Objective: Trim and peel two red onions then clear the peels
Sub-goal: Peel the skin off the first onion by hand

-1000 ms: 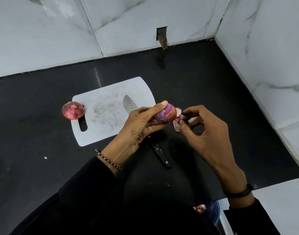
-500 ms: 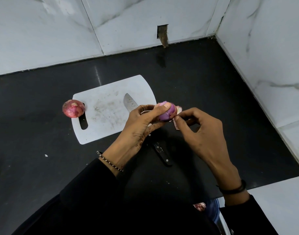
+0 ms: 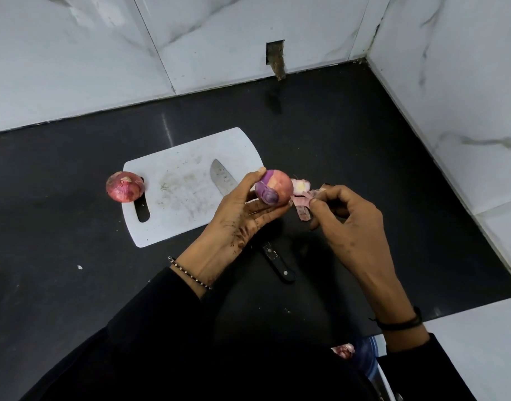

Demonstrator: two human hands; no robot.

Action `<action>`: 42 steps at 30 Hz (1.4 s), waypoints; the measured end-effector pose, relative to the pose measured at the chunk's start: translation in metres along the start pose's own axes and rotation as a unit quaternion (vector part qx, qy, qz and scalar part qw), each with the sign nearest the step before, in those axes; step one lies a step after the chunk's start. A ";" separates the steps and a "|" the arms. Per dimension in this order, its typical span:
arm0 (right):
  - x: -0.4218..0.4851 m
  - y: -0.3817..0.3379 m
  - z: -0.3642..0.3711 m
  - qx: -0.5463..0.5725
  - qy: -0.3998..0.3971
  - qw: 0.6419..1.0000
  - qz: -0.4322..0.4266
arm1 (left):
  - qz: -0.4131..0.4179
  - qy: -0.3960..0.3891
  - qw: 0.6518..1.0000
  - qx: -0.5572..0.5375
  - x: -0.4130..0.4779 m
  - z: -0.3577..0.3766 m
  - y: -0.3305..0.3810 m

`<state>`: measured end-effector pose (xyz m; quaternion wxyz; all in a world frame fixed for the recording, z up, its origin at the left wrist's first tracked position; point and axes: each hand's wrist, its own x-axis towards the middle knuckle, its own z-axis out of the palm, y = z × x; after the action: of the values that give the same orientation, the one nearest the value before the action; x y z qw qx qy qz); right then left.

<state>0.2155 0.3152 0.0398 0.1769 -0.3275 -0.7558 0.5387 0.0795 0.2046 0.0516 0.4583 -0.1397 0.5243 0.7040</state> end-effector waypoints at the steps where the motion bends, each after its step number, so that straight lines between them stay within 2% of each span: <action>1: 0.000 0.001 -0.001 0.006 0.007 1.000 0.006 | -0.007 0.000 1.000 -0.011 0.000 -0.001 0.002; 6: 0.001 0.006 -0.007 -0.014 0.023 0.999 0.021 | -0.034 -0.007 0.999 -0.017 0.005 -0.009 0.007; 14: 0.005 0.021 -0.005 -0.082 0.057 0.995 0.003 | -0.002 0.016 0.999 0.038 0.006 -0.010 0.005; 22: 0.009 0.035 -0.007 -0.152 0.031 0.988 0.017 | 0.005 0.002 0.995 0.098 0.006 -0.013 -0.001; 28: 0.007 0.028 -0.008 -0.191 0.023 0.980 -0.052 | 0.018 -0.030 0.990 0.137 0.006 -0.010 -0.003; 32: 0.008 0.016 -0.008 -0.110 0.027 0.991 -0.069 | 0.031 -0.058 0.986 0.154 0.007 -0.005 -0.004; 35: 0.011 0.008 -0.009 -0.138 0.010 0.982 -0.132 | 0.043 -0.082 0.983 0.159 0.009 -0.002 -0.003; 39: 0.015 -0.004 -0.010 -0.065 -0.013 0.984 -0.164 | 0.052 -0.118 0.981 0.146 0.009 0.001 -0.002; 42: 0.019 -0.008 -0.008 -0.067 -0.029 0.978 -0.195 | 0.050 -0.145 0.980 0.128 0.008 0.001 0.000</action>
<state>0.2046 0.3317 0.0481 0.2337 -0.1694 -0.8444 0.4513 0.0751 0.2095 0.0464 0.5082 0.0502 0.5444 0.6655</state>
